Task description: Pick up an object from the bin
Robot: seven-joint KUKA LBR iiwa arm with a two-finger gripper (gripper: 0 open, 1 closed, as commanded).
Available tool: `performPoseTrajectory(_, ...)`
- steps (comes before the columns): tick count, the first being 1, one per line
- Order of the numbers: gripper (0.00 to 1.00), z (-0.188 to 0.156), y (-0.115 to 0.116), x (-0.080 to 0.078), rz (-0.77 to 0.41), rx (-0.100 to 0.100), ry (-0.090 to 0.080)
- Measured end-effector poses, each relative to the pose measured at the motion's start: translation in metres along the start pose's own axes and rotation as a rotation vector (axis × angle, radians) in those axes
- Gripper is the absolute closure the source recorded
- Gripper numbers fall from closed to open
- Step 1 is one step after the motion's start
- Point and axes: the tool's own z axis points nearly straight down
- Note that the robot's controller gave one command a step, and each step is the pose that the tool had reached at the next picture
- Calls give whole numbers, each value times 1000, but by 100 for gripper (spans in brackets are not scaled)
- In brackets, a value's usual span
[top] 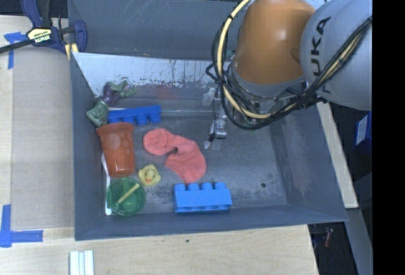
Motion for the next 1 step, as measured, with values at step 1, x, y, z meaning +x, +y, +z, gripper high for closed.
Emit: performPoseTrajectory(1,0,0,0,0,0,0,0)
